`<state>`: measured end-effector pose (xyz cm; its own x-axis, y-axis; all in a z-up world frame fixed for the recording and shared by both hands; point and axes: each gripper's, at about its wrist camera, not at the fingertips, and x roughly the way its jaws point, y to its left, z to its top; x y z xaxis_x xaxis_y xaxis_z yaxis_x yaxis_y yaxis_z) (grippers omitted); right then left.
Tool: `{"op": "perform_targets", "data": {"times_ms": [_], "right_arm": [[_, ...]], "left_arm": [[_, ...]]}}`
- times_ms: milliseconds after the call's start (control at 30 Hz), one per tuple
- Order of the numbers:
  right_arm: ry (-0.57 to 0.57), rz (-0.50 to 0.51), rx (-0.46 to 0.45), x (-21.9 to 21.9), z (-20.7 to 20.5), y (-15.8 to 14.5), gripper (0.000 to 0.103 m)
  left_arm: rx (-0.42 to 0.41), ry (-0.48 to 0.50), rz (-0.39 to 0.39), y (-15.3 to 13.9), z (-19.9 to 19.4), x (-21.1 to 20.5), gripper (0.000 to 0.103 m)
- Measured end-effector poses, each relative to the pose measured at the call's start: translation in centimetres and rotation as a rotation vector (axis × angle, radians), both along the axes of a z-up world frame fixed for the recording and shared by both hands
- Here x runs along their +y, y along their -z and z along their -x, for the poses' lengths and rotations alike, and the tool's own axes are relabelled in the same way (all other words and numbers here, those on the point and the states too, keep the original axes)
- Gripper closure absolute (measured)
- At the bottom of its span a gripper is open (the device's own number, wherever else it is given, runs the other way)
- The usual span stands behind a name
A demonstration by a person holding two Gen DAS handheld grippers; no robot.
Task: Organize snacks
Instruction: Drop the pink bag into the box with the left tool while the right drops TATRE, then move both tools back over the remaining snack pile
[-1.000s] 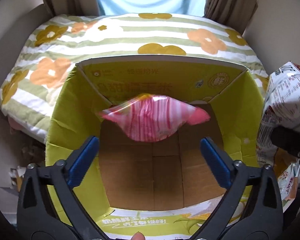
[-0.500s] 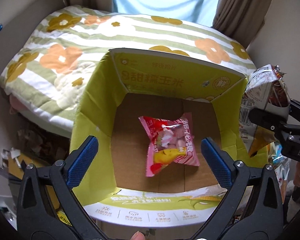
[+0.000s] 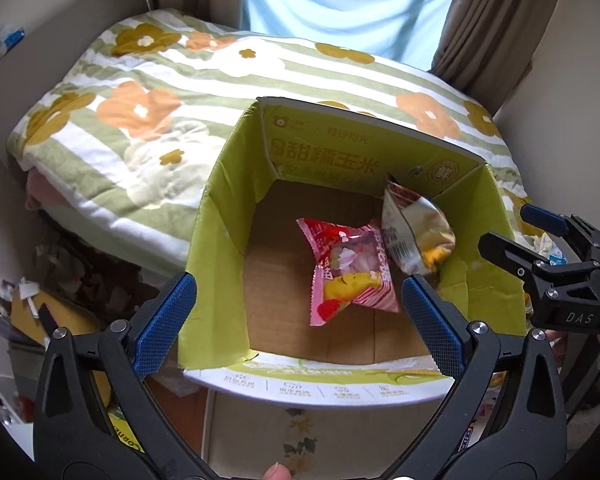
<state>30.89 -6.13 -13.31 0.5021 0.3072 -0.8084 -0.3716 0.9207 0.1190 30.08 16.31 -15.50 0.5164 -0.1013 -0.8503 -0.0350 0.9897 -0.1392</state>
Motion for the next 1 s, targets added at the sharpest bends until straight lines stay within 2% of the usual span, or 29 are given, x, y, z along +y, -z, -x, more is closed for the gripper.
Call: {"op": "perform_targets", "data": {"times_ms": [233, 567, 700, 1000], "right_arm": [[-0.024, -0.015, -0.001, -0.1, 2.7, -1.1, 0.0], [0.044, -0.031, -0.095, -0.2, 7.3, -4.9, 0.0], [0.083, 0.0, -0.141, -1.2, 10.0, -6.5, 0.0], [0.224, 0.044, -0.187, -6.5, 15.3, -8.5, 0.0]], "left_arm": [[-0.02, 0.004, 0.019, -0.9, 2.1, 0.6, 0.001], [-0.1, 0.009, -0.015, -4.8, 5.2, 1.4, 0.001], [-0.131, 0.045, -0.014, -6.2, 6.6, 0.8, 0.001], [-0.146, 0.188, 0.037, -6.1, 8.8, -3.8, 0.001]]}}
